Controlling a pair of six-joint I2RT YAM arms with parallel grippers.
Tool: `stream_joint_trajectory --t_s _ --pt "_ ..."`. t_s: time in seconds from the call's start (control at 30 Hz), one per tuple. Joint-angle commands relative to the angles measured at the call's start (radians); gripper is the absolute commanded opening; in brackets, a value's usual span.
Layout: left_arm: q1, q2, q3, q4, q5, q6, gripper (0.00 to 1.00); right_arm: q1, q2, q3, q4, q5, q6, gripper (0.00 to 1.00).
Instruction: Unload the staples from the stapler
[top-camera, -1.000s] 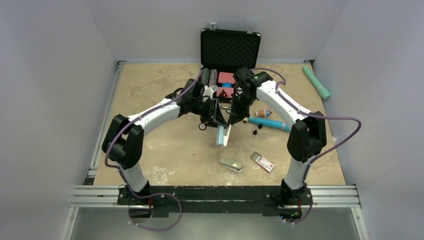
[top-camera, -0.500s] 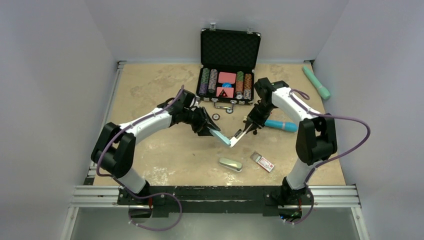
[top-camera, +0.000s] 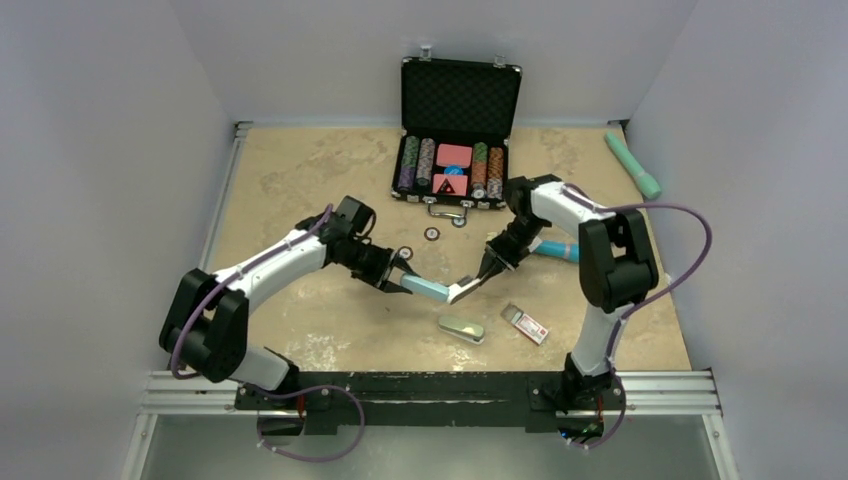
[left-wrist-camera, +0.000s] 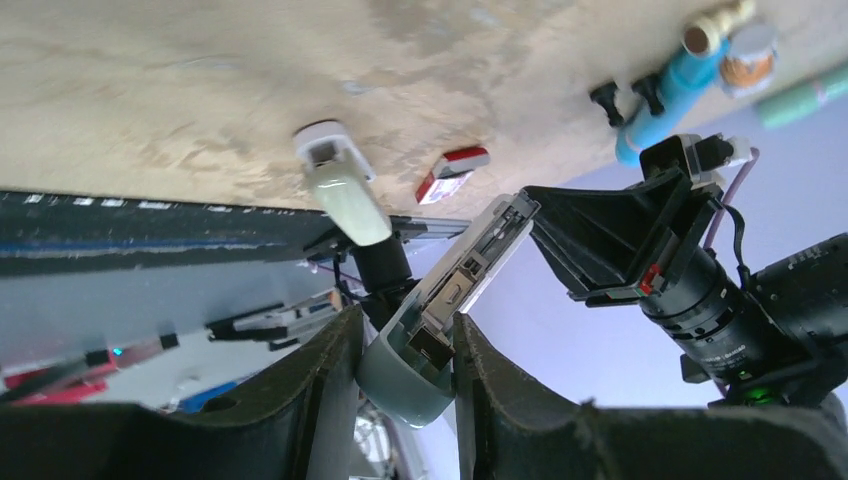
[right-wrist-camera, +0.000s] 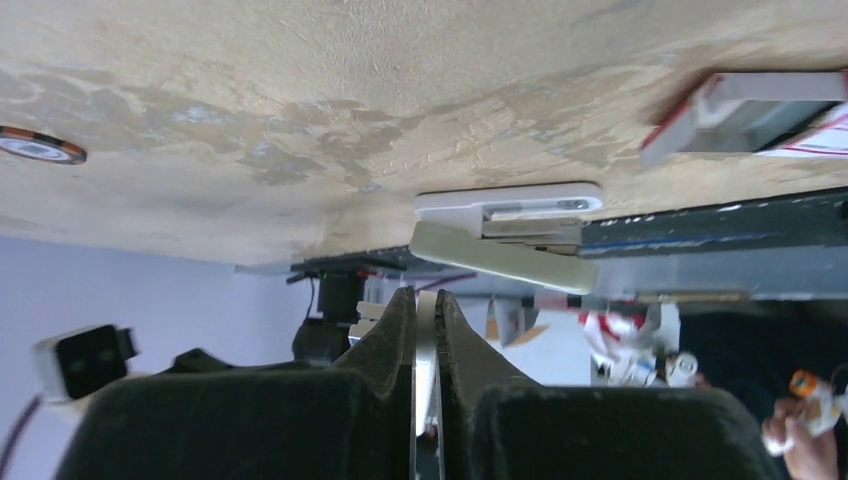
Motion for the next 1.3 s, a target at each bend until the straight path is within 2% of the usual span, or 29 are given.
stream_joint_trajectory --t_s 0.0,0.1,0.13,0.17,0.2,0.23,0.27,0.3,0.33,0.37,0.43,0.5,0.53,0.6,0.67,0.8,0.83,0.9,1.0,1.13,1.27 --pt "0.021 -0.071 -0.084 -0.252 -0.081 -0.181 0.0 -0.022 0.071 0.048 -0.018 -0.013 0.028 0.0" --pt "0.023 -0.056 -0.064 -0.28 -0.062 -0.144 0.0 -0.018 0.083 0.053 -0.016 -0.022 0.042 0.0" --pt "0.032 -0.053 -0.057 -0.294 -0.06 -0.114 0.0 -0.018 0.081 0.059 -0.017 -0.004 0.042 0.0" --pt "0.034 -0.052 -0.046 -0.34 -0.12 -0.094 0.0 -0.021 0.08 0.059 -0.017 0.034 0.044 0.0" --pt "0.035 -0.045 -0.056 -0.353 -0.097 -0.091 0.0 -0.03 0.082 0.041 -0.017 0.053 0.045 0.0" --pt "0.039 -0.044 -0.09 -0.283 -0.027 -0.085 0.0 -0.032 0.09 0.02 -0.017 0.052 0.038 0.0" --pt "0.04 -0.049 -0.102 -0.264 -0.044 -0.071 0.0 -0.032 0.102 0.017 -0.017 0.067 0.016 0.0" --pt "0.044 -0.053 -0.104 -0.326 -0.061 -0.068 0.0 -0.033 0.114 0.014 -0.018 0.102 0.004 0.0" --pt "0.057 -0.065 -0.154 -0.292 -0.003 -0.069 0.0 -0.034 0.107 -0.005 -0.018 0.111 0.001 0.0" --pt "0.062 -0.088 -0.182 -0.225 -0.004 -0.08 0.0 -0.032 0.094 -0.017 -0.017 0.123 0.007 0.0" --pt "0.102 -0.118 -0.202 -0.282 -0.108 -0.058 0.0 -0.032 0.06 -0.031 -0.017 0.155 0.026 0.0" --pt "0.168 -0.095 -0.26 -0.187 -0.039 -0.034 0.0 -0.031 0.037 -0.019 -0.018 0.162 0.021 0.0" --pt "0.19 -0.072 -0.253 -0.179 -0.016 -0.003 0.0 -0.03 0.035 0.001 -0.019 0.169 0.003 0.0" --pt "0.211 -0.02 -0.152 -0.288 -0.054 0.098 0.0 -0.03 0.026 0.025 -0.019 0.166 -0.027 0.0" --pt "0.209 0.012 -0.068 -0.316 -0.057 0.152 0.0 -0.027 0.003 0.043 -0.018 0.139 -0.046 0.0" --pt "0.179 0.09 -0.014 0.052 0.189 0.211 0.0 0.022 -0.036 0.159 -0.023 0.118 -0.125 0.0" --pt "0.173 0.136 0.042 0.063 0.254 0.279 0.0 0.035 -0.043 0.193 -0.023 0.112 -0.151 0.0" --pt "0.157 0.228 0.215 -0.025 0.343 0.457 0.0 0.054 -0.067 0.241 0.005 0.066 -0.215 0.0" --pt "0.141 0.29 0.359 -0.068 0.467 0.625 0.0 0.061 -0.147 0.249 0.135 -0.075 -0.292 0.0" --pt "0.14 0.299 0.46 -0.022 0.568 0.737 0.0 0.053 -0.252 0.206 0.357 -0.219 -0.321 0.06" --pt "0.134 0.289 0.417 0.088 0.673 0.717 0.0 0.053 -0.372 0.104 0.609 -0.372 -0.272 0.14"
